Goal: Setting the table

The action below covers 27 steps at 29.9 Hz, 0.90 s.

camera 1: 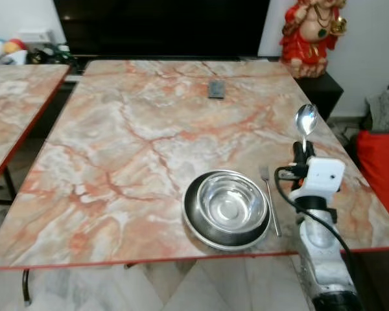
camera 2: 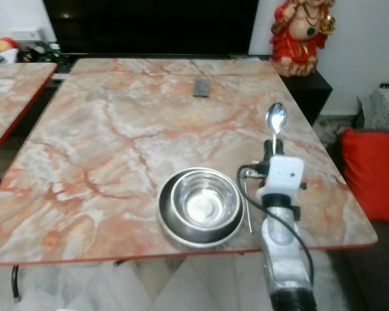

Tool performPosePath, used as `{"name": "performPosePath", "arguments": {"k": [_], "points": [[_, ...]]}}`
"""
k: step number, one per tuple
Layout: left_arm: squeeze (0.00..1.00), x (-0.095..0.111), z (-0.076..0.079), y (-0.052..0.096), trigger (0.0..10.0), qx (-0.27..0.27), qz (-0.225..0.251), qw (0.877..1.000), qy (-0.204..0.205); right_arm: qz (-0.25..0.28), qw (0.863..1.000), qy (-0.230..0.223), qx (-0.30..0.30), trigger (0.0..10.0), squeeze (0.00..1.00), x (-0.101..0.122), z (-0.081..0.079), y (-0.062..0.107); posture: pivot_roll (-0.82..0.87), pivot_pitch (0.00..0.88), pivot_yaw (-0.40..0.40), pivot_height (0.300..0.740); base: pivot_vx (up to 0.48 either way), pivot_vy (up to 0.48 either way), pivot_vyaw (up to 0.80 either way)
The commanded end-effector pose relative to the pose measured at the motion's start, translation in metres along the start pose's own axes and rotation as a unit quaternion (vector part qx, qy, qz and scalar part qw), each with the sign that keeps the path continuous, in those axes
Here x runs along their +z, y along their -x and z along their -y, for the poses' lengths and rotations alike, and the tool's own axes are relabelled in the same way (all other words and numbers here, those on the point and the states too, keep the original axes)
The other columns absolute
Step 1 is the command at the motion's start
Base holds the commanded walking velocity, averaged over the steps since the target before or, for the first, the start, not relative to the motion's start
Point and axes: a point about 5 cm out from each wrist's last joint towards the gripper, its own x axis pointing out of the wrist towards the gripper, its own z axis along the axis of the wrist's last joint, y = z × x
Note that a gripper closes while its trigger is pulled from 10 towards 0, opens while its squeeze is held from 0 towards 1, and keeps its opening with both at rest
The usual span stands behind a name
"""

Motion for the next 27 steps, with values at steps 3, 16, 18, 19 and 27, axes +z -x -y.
{"name": "performPosePath", "arguments": {"k": [3,16,18,19,27], "points": [[0.0,-0.021,-0.01,0.008,10.0,0.013,-0.034,0.999,-0.001,0.025,1.0,-0.01,-0.004,10.0,0.0,0.01,-0.006,-0.003,0.02,0.104,-0.026,0.74,0.0,0.0,0.0],[0.0,-0.022,-0.01,0.008,10.0,0.01,-0.038,0.999,-0.002,-0.043,0.997,0.061,-0.02,10.0,0.0,0.009,0.025,-0.017,0.0,0.11,-0.025,0.74,0.0,0.0,0.0],[0.0,-0.022,-0.009,0.008,10.0,0.009,-0.037,0.999,-0.002,-0.086,0.995,0.059,0.0,10.0,0.0,-0.002,0.026,-0.019,0.0,0.11,-0.025,0.74,0.0,0.0,0.0],[0.0,-0.022,-0.009,0.008,10.0,0.008,-0.037,0.999,-0.002,-0.106,0.993,0.058,0.01,10.0,0.0,-0.008,0.025,-0.019,0.0,0.11,-0.025,0.74,0.0,0.0,0.0],[0.0,-0.022,-0.009,0.008,10.0,0.007,-0.038,0.999,0.0,-0.22,0.974,0.011,0.053,10.0,0.0,-0.04,0.011,-0.015,0.0,0.117,-0.023,0.74,0.0,0.0,0.0]]}}
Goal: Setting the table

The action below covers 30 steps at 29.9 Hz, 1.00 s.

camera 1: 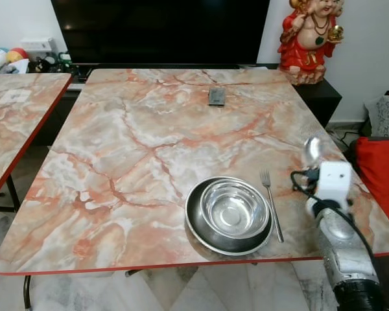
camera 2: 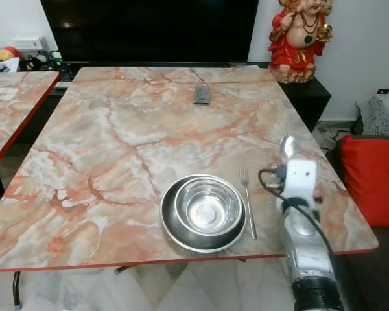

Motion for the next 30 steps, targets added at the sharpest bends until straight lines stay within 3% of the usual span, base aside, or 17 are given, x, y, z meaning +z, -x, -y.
{"name": "performPosePath", "arguments": {"k": [1,10,22,30], "points": [[0.0,-0.007,0.0,0.002,10.0,-0.002,-0.014,1.0,0.0,-0.002,1.0,0.01,0.013,10.0,0.0,0.006,-0.004,-0.004,0.01,0.121,-0.019,0.74,0.0,0.0,0.0],[0.0,-0.009,-0.001,0.003,10.0,-0.002,-0.016,1.0,0.001,-0.047,0.998,0.013,0.035,10.0,0.0,-0.002,-0.005,-0.01,0.01,0.127,-0.018,0.74,0.0,0.0,0.0],[0.0,-0.009,0.001,0.002,10.0,-0.006,-0.017,1.0,-0.001,-0.06,0.996,0.014,0.058,10.0,0.0,-0.01,-0.002,0.002,-0.01,0.136,-0.016,0.74,0.0,0.0,0.0],[0.0,-0.011,-0.002,0.003,10.0,-0.004,-0.021,1.0,-0.002,-0.064,0.995,0.003,0.081,10.0,0.0,-0.014,-0.014,0.008,0.0,0.137,-0.016,0.74,0.0,0.0,0.0]]}}
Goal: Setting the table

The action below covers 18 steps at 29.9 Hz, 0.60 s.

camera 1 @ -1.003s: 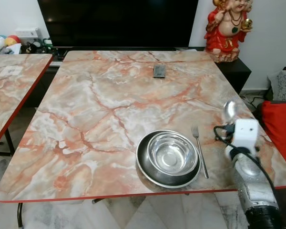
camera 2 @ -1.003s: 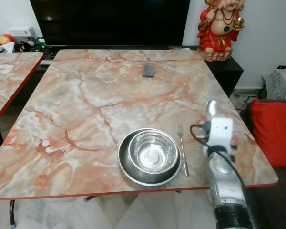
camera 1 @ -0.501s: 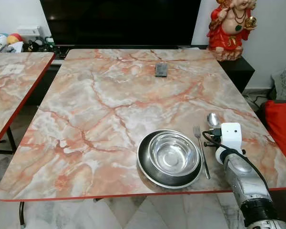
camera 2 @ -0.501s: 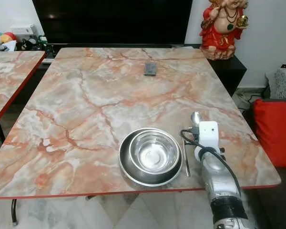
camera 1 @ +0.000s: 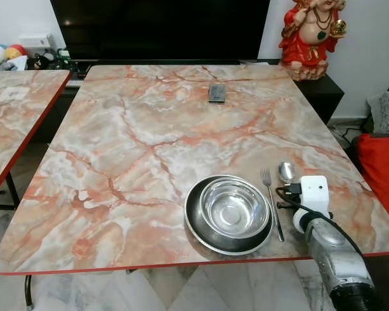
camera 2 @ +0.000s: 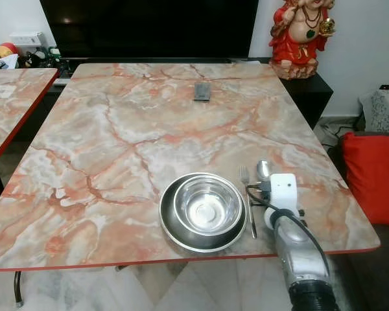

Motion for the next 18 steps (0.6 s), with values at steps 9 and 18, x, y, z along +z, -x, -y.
{"name": "performPosePath", "arguments": {"k": [9,18], "points": [[0.0,-0.0129,-0.0025,0.004,10.0,-0.002,-0.023,1.0,-0.002,-0.005,1.0,0.01,-0.007,10.0,0.0,-0.0048,-0.0004,0.0041,0.0,0.137,-0.018,0.74,0.0,0.0,0.0],[0.0,-0.011,-0.0012,0.003,10.0,-0.002,-0.023,1.0,-0.003,-0.01,1.0,0.005,-0.011,10.0,0.0,-0.0081,-0.0019,0.0049,0.0,0.135,-0.018,0.74,0.0,0.0,0.0]]}}
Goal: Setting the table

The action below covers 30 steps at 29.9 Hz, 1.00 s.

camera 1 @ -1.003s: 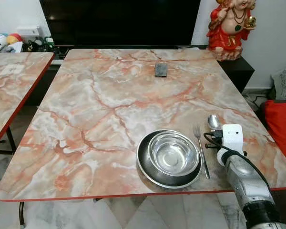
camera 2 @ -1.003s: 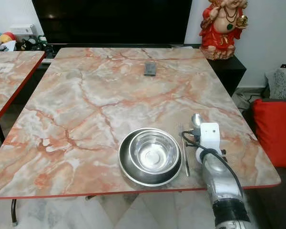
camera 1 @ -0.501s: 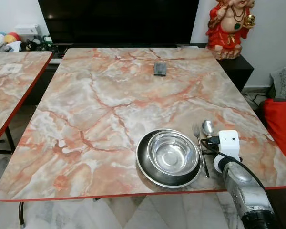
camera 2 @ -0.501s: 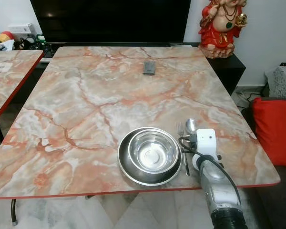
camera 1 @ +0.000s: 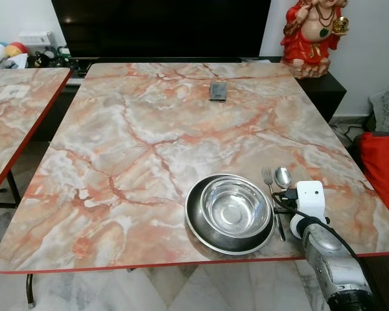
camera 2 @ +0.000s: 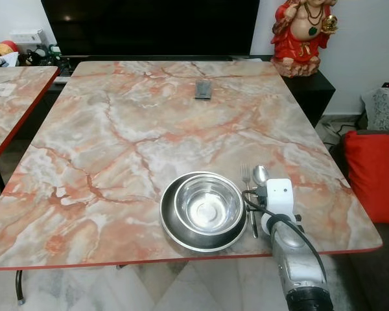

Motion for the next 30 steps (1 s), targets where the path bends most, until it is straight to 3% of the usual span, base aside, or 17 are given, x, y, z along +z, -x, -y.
{"name": "performPosePath", "arguments": {"k": [1,25,26,27,28,30], "points": [[0.0,-0.0085,-0.0001,0.0021,10.0,-0.003,-0.019,1.0,-0.003,-0.002,1.0,0.0,-0.001,10.0,0.0,-0.0012,-0.0003,0.0019,0.0,0.135,-0.018,0.74,0.0,0.0,0.0],[0.0,-0.0053,0.0004,0.0011,10.0,-0.003,-0.014,1.0,-0.006,-0.017,1.0,-0.003,0.002,10.0,0.0,-0.0093,-0.0055,0.0026,0.01,0.131,-0.015,0.74,0.0,0.0,0.0],[0.0,-0.0052,0.0006,0.0011,10.0,-0.004,-0.014,1.0,-0.006,-0.017,1.0,-0.003,0.002,10.0,0.12,-0.0094,-0.0057,0.0027,0.01,0.131,-0.015,0.74,0.0,0.0,0.0],[0.0,-0.0052,0.0006,0.0011,10.0,-0.004,-0.014,1.0,-0.006,-0.017,1.0,-0.003,0.002,10.0,0.12,-0.0094,-0.0057,0.0027,0.01,0.131,-0.015,0.74,0.0,0.0,0.0],[0.0,-0.005,0.0007,0.001,10.0,-0.004,-0.013,1.0,-0.006,-0.017,1.0,-0.003,0.003,10.0,0.56,-0.0094,-0.0058,0.0027,0.01,0.131,-0.015,0.74,0.0,0.0,0.0],[0.0,-0.0045,0.001,0.0009,10.0,-0.004,-0.012,1.0,-0.006,-0.018,1.0,-0.003,0.004,10.0,0.56,-0.0096,-0.0061,0.0028,0.01,0.131,-0.015,0.74,0.0,0.0,0.0]]}}
